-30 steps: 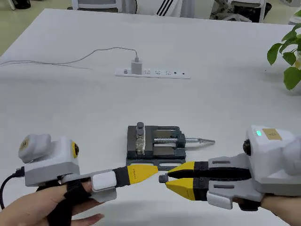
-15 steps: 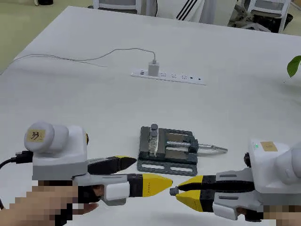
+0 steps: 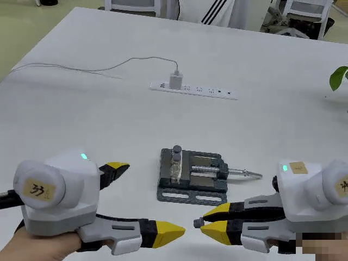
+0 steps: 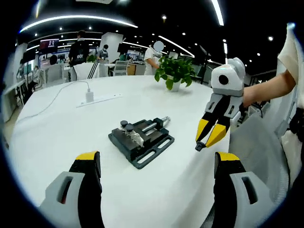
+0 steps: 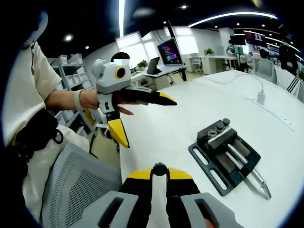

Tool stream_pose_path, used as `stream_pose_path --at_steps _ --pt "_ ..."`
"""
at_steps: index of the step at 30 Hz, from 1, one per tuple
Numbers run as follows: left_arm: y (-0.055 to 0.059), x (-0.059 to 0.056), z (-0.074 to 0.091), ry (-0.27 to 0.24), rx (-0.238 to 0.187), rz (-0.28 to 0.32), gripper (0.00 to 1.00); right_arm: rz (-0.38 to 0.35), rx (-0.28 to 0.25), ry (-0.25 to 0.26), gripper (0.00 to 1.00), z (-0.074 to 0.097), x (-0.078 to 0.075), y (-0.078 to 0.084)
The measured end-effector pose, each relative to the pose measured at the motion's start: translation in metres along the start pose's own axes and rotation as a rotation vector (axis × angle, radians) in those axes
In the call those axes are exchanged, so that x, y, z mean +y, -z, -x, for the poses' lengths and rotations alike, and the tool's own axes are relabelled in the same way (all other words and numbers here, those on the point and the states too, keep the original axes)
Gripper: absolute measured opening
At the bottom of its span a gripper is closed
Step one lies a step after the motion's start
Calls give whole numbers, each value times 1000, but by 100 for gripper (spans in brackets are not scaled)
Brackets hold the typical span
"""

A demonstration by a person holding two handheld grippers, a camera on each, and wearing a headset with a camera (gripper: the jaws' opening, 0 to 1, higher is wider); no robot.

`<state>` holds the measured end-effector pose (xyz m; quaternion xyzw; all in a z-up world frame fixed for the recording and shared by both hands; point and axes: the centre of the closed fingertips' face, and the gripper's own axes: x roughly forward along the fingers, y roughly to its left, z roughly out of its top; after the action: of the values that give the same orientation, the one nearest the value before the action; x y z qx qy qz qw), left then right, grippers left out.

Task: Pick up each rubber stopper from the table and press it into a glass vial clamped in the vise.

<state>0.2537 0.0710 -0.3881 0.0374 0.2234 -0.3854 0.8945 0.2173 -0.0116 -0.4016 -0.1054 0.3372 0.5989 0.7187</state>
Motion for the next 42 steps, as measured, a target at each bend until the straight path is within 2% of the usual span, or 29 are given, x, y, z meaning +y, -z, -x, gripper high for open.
stream_pose_path --at_steps 1,4,6,12,14,16,22,23,25,29,36,42 --pt "2 1 0 -7 5 -14 99 6 25 22 5 1 -4 2" --pt "10 0 -2 -10 14 12 99 11 21 29 5 1 -8 -5" --pt "15 1 -1 -24 23 4 99 17 31 41 4 1 -15 -6" --pt "15 0 0 -34 16 -11 99 47 67 69 4 4 -32 -16" --pt "16 1 0 -35 22 -33 99 91 112 83 5 4 -40 -17" --pt "15 1 -1 -37 23 -39 99 112 134 87 5 1 -45 -21" --pt "14 0 -2 -31 22 -46 97 219 232 71 4 -6 -56 -26" --pt "14 -1 -2 -27 27 -45 97 265 269 50 4 -8 -56 -25" --pt "16 -4 -3 -21 30 -42 97 324 305 54 4 -11 -60 -27" --pt "19 -5 -4 -23 31 -35 97 367 335 42 4 -17 -64 -35" --pt "20 -5 -5 -26 34 -53 97 485 430 16 4 -23 -74 -42" --pt "17 -2 -5 -29 32 -65 97 522 470 -2 4 -29 -82 -50"
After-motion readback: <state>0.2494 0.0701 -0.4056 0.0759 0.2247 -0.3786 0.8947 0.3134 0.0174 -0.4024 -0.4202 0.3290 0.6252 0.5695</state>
